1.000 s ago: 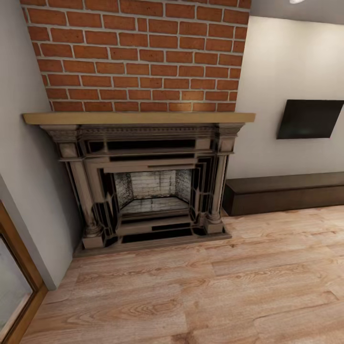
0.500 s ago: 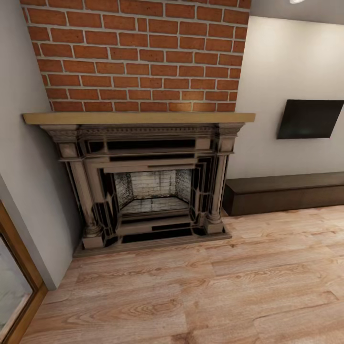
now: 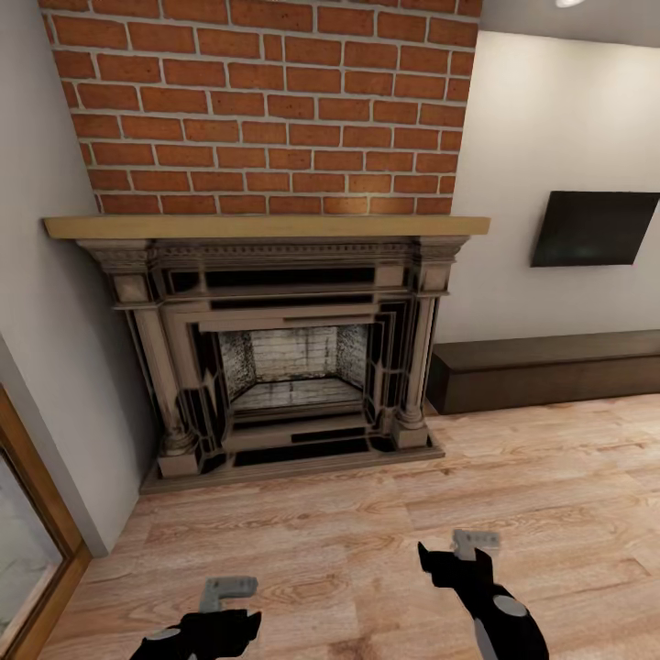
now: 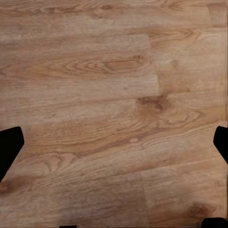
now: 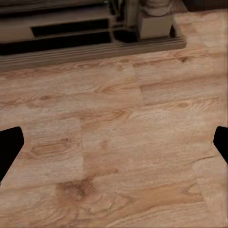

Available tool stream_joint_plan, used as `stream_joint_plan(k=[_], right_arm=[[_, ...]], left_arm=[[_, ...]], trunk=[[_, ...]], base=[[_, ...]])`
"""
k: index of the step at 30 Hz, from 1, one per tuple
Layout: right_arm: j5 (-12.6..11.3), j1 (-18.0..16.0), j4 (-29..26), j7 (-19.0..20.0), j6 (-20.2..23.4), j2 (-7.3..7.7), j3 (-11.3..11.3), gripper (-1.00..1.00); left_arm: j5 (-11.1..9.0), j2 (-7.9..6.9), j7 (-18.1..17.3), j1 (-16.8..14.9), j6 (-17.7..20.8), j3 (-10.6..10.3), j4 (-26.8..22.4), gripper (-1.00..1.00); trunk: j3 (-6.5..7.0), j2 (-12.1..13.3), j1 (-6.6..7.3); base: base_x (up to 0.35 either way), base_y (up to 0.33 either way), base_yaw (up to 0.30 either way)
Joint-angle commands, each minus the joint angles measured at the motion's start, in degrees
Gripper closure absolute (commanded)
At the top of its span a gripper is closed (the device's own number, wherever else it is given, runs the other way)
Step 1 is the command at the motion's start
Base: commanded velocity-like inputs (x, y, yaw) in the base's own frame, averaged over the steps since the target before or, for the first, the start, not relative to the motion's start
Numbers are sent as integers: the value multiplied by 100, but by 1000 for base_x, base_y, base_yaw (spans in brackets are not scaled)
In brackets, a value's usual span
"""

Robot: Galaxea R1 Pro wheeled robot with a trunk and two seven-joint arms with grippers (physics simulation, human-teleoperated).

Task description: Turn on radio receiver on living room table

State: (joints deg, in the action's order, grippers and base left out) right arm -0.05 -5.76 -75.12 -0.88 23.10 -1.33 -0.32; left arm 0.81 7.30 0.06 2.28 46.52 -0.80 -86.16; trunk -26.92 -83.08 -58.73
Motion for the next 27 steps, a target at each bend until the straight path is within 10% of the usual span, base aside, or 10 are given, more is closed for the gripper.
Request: stream_joint_plan(k=[1,7,27], right_arm=[[-10,-56,-22,-26,53,10,-1,-100],[-24,-698,436,-249,1052,59,-3,-100],[117,-748,482,-475,1065,58,53,-100]], left_arm=[[2,4,1,-45,36,1,-55,-100],[-14,10,-2,-436,97,1,-22,-100],[-2,2,18,-620,-468,-5,-246,-100]], trunk=[[-1,0,0],[-1,0,0],[-1,0,0]], base=[[0,0,0],[0,0,0],[-37,-3,0]])
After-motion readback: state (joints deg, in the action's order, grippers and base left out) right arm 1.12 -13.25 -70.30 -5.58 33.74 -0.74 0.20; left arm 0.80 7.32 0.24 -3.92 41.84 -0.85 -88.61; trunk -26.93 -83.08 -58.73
